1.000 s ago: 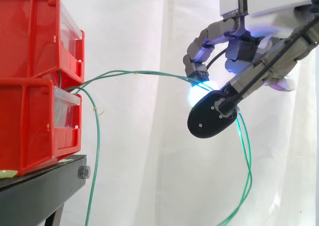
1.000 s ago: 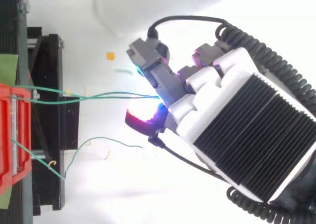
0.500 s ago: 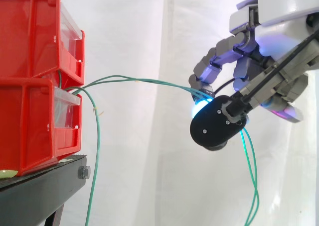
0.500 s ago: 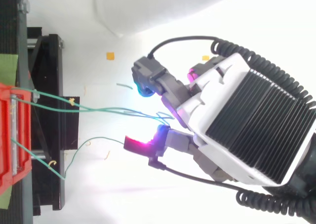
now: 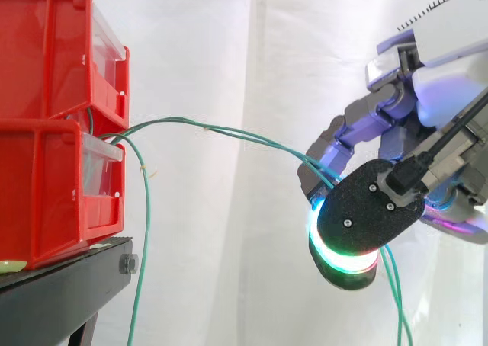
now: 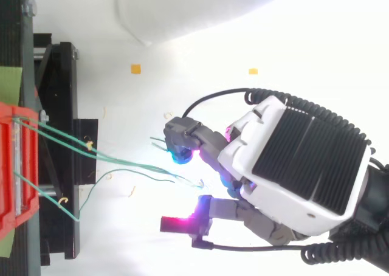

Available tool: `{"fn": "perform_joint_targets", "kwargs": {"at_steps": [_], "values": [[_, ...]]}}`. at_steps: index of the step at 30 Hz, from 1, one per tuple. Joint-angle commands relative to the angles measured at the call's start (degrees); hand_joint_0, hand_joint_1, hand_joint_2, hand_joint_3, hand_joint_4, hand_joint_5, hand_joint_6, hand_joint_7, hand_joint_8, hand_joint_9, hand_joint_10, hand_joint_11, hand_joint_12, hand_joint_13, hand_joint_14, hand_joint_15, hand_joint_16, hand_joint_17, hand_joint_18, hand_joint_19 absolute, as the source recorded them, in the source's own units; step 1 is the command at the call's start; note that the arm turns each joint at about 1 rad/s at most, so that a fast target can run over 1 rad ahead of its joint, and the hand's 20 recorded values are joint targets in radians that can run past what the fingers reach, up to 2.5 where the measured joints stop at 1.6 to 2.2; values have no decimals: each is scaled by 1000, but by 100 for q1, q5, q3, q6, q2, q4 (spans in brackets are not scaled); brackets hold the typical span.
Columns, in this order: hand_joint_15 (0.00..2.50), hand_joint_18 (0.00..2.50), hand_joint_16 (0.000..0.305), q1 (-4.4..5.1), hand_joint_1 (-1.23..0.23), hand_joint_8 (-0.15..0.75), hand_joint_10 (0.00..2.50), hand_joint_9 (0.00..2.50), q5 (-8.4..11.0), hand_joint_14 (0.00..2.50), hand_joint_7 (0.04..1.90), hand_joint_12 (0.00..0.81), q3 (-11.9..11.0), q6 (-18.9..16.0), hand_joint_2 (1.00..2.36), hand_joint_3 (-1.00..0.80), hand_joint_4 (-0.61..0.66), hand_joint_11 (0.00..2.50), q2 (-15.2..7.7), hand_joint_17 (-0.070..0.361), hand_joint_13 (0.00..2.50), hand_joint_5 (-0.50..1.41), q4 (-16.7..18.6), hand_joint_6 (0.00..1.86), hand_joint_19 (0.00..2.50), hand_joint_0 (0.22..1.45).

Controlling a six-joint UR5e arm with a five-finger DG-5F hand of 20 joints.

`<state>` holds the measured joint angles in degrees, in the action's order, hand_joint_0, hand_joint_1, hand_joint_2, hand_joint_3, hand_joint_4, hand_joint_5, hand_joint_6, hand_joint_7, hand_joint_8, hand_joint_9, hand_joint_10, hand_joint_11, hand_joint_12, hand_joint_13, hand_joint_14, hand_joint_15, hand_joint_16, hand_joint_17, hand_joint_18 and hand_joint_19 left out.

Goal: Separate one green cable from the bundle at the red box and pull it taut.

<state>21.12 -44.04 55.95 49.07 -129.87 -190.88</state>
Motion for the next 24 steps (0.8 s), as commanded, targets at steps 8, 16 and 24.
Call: {"fn": "perform_joint_targets", "kwargs": {"at_steps": [8,16,24], "values": [[1255,1175,47,-152,-671,252,869,1421,-474,1455,1283,319,3,-3307,1000,-500,328,1799,-3,106,1057,-9,-90,641,1233,733],[1256,1175,47,-170,-670,244,841,1430,-562,1446,1281,317,3,-3369,1000,-500,328,1804,-3,106,1066,-9,-213,641,1235,733],[1270,1177,47,-205,-669,252,825,1433,-729,1443,1278,314,-14,-3000,1000,-500,327,1795,-3,106,1064,-9,-336,642,1232,732]]}}
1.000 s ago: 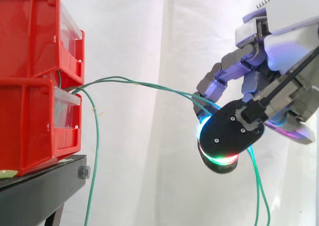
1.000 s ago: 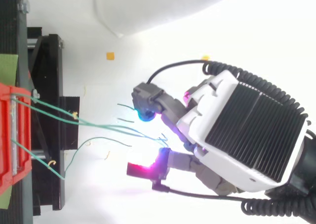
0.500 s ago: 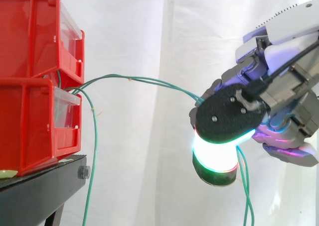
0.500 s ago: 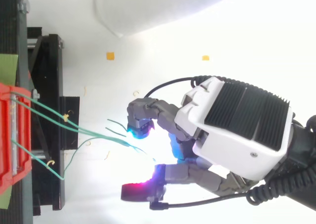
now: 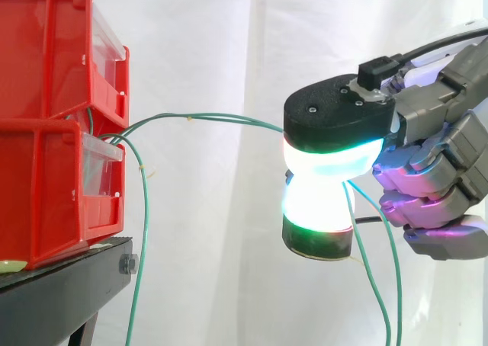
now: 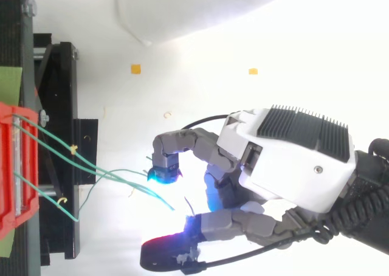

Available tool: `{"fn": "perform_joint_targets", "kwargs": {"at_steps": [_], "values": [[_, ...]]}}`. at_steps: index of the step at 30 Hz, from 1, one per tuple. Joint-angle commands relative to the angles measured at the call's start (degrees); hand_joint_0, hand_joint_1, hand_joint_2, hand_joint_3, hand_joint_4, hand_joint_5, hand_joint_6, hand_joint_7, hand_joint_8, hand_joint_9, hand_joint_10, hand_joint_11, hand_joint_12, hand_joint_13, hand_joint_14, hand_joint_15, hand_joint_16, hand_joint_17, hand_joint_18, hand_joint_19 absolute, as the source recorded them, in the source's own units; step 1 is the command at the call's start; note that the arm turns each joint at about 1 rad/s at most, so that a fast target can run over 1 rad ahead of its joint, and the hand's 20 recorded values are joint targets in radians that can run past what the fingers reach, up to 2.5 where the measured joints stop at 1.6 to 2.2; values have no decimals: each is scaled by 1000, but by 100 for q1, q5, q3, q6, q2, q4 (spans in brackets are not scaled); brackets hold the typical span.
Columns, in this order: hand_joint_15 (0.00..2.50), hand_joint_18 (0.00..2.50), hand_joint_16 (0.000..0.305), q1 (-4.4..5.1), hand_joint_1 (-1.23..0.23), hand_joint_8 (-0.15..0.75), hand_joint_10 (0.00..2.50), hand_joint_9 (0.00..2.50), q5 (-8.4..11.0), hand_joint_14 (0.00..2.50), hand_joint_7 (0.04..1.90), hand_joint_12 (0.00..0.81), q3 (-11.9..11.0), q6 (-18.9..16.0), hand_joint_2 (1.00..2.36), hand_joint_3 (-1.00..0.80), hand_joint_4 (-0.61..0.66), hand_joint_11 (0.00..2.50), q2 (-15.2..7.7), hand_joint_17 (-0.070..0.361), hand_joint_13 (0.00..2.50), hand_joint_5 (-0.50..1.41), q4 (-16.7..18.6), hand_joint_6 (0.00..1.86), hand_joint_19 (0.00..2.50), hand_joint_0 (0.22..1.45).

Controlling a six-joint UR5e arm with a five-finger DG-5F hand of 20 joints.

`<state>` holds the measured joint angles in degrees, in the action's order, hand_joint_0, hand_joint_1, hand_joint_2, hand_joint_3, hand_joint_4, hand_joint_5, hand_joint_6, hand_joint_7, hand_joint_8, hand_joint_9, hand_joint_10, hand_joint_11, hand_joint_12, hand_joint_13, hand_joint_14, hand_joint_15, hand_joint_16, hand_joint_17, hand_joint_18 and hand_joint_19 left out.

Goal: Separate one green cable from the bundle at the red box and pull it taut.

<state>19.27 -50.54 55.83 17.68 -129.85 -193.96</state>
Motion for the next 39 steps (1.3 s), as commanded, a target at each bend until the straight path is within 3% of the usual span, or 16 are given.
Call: {"fn": "perform_joint_targets", "kwargs": {"at_steps": [1,9,14,25,29,31,34,39], "values": [[1271,1178,47,-28,-669,244,820,1431,-96,1443,1277,314,-2,183,1000,-500,329,1814,-5,106,1064,-9,-28,643,1234,732],[1272,1178,47,-107,-668,252,817,1435,-193,1441,1277,314,-11,1036,1000,-500,328,1812,-5,106,1064,-9,-151,643,1235,733],[1271,1179,47,-125,-668,252,822,1437,-193,1441,1273,314,-28,1150,1000,-500,335,1816,-5,106,1065,-9,-151,644,1234,732],[1252,1180,47,-169,-667,252,831,1437,-184,1443,1275,312,-468,1132,1000,-500,329,1792,-5,106,1066,-9,-573,644,1235,732],[1252,1180,47,-230,-666,243,827,1437,-228,1446,1272,312,-459,693,1000,-500,335,1793,-5,106,1068,-9,-556,644,1232,733],[1274,1179,47,-257,-666,253,826,1437,-369,1444,1273,318,-450,315,1000,-500,335,1793,-14,106,1067,-9,-591,644,1234,733],[1259,1181,47,-301,-667,245,826,1438,-527,1451,1272,314,-450,201,1000,-500,337,1799,-14,107,1068,-9,-626,644,1233,732],[1257,1180,47,-345,-667,244,815,1438,-588,1454,1272,318,-450,192,1000,-500,335,1822,-14,106,1069,-9,-600,644,1233,732]]}}
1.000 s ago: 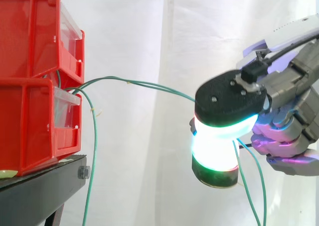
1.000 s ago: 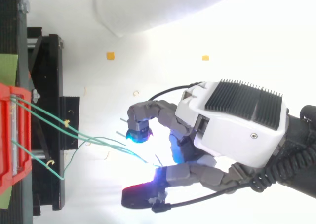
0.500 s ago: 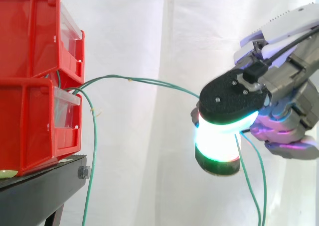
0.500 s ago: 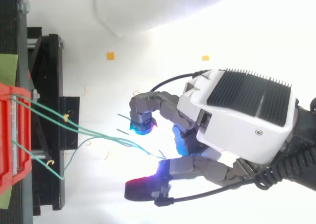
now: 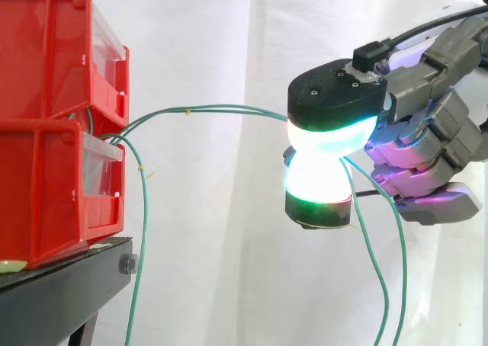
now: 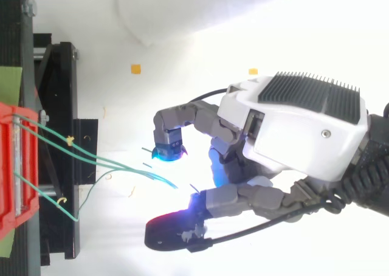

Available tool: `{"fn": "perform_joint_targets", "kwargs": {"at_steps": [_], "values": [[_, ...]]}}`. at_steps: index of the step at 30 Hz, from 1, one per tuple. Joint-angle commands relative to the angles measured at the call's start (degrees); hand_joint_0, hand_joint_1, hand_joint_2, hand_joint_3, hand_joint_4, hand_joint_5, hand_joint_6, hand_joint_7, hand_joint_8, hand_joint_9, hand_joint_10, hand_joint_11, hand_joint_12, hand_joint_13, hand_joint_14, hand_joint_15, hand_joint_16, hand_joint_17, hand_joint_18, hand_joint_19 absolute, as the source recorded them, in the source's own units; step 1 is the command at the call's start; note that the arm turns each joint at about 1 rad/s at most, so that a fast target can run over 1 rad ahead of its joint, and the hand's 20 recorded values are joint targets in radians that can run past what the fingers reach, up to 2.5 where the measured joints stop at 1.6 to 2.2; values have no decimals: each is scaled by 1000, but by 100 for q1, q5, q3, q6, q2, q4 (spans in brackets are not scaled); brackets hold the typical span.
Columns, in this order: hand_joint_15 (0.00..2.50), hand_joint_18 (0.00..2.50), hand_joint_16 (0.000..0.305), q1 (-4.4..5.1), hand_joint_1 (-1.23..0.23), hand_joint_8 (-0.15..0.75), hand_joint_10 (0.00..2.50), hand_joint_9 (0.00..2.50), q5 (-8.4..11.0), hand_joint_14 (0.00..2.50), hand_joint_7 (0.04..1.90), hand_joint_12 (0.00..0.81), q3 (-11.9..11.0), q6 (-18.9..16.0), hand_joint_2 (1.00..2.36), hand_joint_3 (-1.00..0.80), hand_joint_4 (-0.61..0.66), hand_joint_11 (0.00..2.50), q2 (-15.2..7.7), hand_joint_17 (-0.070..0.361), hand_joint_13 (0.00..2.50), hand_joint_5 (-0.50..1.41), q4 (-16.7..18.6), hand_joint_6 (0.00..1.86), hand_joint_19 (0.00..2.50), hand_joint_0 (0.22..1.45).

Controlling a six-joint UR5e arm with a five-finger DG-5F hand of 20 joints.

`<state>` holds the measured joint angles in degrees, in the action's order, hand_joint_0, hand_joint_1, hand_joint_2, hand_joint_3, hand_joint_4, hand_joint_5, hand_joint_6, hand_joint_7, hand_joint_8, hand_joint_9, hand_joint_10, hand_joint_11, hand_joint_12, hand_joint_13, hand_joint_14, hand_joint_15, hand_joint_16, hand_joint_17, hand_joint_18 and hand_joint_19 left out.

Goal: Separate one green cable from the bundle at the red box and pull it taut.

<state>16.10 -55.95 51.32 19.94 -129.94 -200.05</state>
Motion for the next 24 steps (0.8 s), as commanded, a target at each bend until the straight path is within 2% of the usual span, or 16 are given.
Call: {"fn": "perform_joint_targets", "kwargs": {"at_steps": [1,8,14,24], "values": [[1274,1180,47,-54,-667,243,816,1439,-56,1449,1272,315,1,-34,1000,-500,335,1817,-5,106,1067,-9,18,644,1234,732],[1274,1181,47,-90,-667,244,817,1439,-82,1446,1283,318,1,-52,1000,-500,330,1822,-5,106,1068,-10,36,643,1234,733],[1252,1181,47,-169,-666,245,823,1441,-232,1450,1272,316,1,-34,1000,-500,337,1803,4,106,1070,-9,89,645,1235,733],[1261,1186,47,-221,-665,245,821,1441,-249,1449,1271,318,-26,-52,1000,-500,338,1807,-5,106,1069,-10,97,645,1231,733]]}}
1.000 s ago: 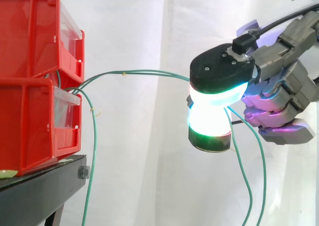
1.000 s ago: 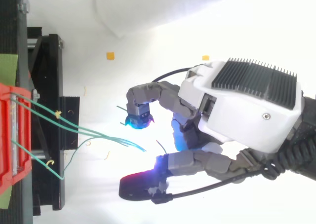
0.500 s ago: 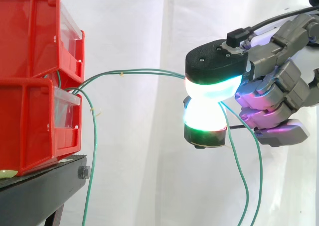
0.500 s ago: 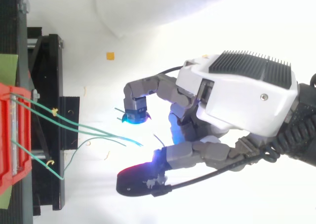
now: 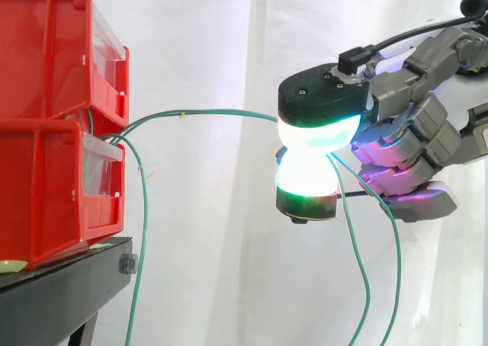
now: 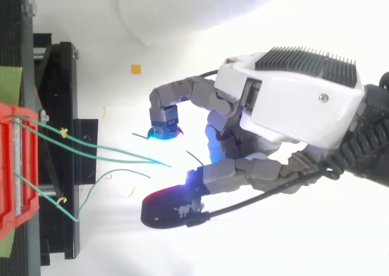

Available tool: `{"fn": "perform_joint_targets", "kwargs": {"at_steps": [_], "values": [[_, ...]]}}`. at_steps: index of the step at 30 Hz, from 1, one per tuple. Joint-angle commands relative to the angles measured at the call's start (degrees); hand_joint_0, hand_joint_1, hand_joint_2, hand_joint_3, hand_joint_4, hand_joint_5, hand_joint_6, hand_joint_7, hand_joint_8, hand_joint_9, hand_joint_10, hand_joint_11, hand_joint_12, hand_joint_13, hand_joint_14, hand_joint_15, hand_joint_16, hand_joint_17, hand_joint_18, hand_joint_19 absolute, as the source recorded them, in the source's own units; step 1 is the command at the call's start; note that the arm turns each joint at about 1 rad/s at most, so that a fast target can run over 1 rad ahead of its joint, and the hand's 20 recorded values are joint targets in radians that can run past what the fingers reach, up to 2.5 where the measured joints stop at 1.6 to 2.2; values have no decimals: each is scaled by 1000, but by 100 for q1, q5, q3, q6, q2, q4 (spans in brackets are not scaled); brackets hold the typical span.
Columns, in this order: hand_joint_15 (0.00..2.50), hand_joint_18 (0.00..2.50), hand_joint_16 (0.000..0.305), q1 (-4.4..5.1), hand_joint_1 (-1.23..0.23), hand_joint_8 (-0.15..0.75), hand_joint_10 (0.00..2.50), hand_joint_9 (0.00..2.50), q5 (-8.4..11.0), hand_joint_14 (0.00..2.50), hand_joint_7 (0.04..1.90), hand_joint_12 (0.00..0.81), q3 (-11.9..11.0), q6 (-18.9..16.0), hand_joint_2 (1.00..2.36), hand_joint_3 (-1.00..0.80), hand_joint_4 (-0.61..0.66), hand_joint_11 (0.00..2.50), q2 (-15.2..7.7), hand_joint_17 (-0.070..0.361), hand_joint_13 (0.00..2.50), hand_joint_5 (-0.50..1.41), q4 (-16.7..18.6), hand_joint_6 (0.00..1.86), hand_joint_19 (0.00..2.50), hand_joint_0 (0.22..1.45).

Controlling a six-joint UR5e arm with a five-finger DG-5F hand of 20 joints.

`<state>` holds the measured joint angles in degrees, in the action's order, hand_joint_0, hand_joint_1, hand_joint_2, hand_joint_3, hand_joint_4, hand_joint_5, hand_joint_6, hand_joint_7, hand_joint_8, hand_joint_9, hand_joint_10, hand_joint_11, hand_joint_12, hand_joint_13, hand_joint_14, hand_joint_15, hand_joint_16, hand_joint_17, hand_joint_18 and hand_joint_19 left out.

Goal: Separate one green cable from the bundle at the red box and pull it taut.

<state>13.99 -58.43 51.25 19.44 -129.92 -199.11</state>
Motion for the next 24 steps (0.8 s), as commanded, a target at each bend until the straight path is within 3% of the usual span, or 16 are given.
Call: {"fn": "perform_joint_targets", "kwargs": {"at_steps": [1,24], "values": [[1256,1185,47,-10,-665,245,822,1440,-2,1447,1270,316,-28,-2,1000,-500,337,1823,2,106,1070,-10,4,645,1234,732],[1245,1183,47,-19,-670,238,736,1463,7,1464,1247,314,-116,-37,1000,-500,319,1836,2,106,1067,-12,-92,655,1236,710]]}}
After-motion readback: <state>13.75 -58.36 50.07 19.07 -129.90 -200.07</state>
